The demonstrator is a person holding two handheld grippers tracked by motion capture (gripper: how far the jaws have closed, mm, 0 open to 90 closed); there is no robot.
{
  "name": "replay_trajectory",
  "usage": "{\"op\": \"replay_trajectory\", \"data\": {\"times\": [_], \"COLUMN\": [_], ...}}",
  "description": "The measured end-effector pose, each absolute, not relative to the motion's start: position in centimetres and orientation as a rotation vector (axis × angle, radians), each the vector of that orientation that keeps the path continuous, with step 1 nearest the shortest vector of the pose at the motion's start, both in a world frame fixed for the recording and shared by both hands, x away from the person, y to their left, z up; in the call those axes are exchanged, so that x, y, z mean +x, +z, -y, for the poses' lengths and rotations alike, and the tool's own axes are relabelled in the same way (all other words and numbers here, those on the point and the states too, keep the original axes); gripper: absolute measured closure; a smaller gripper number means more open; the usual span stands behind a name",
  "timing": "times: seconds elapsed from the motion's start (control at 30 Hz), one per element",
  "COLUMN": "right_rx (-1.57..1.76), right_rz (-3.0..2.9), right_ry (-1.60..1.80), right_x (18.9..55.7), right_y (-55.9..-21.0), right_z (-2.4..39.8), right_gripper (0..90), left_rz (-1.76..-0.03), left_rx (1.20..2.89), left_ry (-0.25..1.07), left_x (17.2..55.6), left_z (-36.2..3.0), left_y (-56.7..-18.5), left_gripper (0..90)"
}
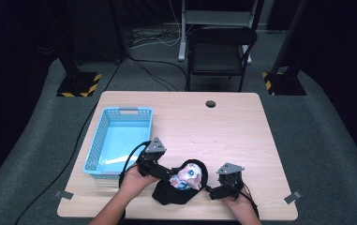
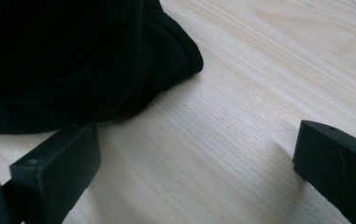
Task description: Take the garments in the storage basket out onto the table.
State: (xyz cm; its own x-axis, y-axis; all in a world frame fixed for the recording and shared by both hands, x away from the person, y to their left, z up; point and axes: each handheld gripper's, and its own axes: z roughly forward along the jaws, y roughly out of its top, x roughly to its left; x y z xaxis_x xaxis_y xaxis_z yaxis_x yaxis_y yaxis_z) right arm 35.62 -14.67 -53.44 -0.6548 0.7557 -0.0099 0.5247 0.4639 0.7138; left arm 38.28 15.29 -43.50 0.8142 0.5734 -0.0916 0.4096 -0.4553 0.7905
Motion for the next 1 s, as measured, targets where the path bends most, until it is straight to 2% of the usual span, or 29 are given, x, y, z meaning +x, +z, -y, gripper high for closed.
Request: {"op": "replay_trajectory", "data": {"times": [1.0], "right_rx": [1.085], "right_rz": [-2.392], "right_ry": [0.997], "right_x": [35.6], "right_y": [-53.4], "right_z": [14.7], "right_gripper": [0.1], "left_rz": [-0.886], "left_rx": [2.018], "left_ry": [0.282], "left_x": [40.4], "left_z": [-19.9], "left_y": [-43.3], "left_gripper": [6.8]}}
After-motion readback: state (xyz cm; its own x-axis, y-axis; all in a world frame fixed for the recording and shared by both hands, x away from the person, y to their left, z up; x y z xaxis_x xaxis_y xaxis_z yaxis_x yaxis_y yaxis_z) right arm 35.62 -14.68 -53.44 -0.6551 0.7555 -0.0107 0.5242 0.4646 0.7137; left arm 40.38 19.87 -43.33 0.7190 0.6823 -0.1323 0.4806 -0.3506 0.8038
